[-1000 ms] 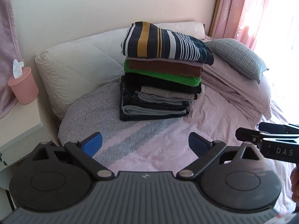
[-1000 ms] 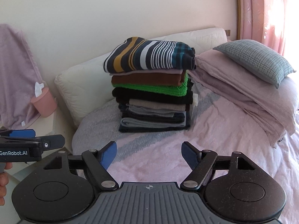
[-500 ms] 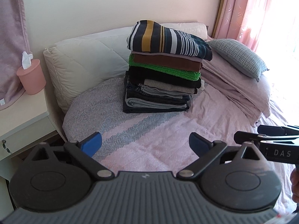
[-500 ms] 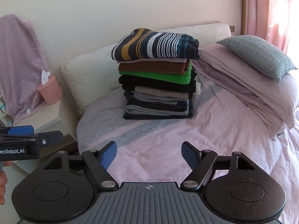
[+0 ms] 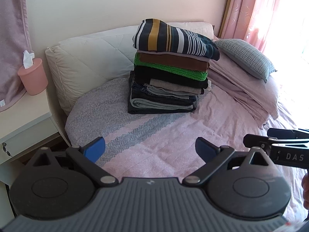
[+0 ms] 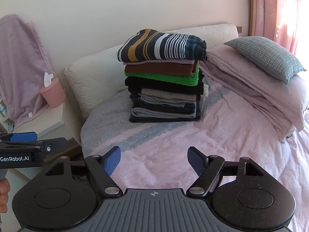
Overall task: Fold large clothes
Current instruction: 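Open both grippers and withdraw from the stack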
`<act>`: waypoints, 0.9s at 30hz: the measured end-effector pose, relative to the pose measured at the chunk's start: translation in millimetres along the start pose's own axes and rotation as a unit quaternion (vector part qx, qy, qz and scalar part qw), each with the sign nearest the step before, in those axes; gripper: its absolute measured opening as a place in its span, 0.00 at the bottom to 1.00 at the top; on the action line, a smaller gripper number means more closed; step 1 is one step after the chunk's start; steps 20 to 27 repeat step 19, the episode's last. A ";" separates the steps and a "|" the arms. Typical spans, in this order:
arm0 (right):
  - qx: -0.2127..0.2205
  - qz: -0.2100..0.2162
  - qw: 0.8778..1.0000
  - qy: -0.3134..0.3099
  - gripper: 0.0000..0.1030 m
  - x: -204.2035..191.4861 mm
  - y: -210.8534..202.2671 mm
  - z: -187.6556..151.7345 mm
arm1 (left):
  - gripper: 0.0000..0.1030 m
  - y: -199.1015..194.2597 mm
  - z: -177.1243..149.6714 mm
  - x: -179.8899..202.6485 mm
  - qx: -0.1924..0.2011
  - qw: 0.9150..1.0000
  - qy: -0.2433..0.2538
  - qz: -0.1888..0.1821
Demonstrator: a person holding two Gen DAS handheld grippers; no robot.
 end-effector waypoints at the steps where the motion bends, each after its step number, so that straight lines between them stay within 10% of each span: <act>1: 0.000 0.000 1.000 0.000 0.71 -0.5 0.0 -0.1 | 0.95 0.0 0.1 0.1 0.000 1.000 0.001 -0.001; 27: 0.005 -0.001 1.000 0.006 0.71 -3.9 -9.4 -4.3 | 0.95 -6.9 2.7 10.1 0.007 1.000 0.015 -0.005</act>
Point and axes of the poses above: each gripper's, at about its wrist camera, not at the fingertips, and y roughly the way its jaws point, x to its right, z to its top, the point moved 6 cm from there along y, roughly the way its jaws point, and after that the axes turned 9 degrees about z, right-handed, at the moved point
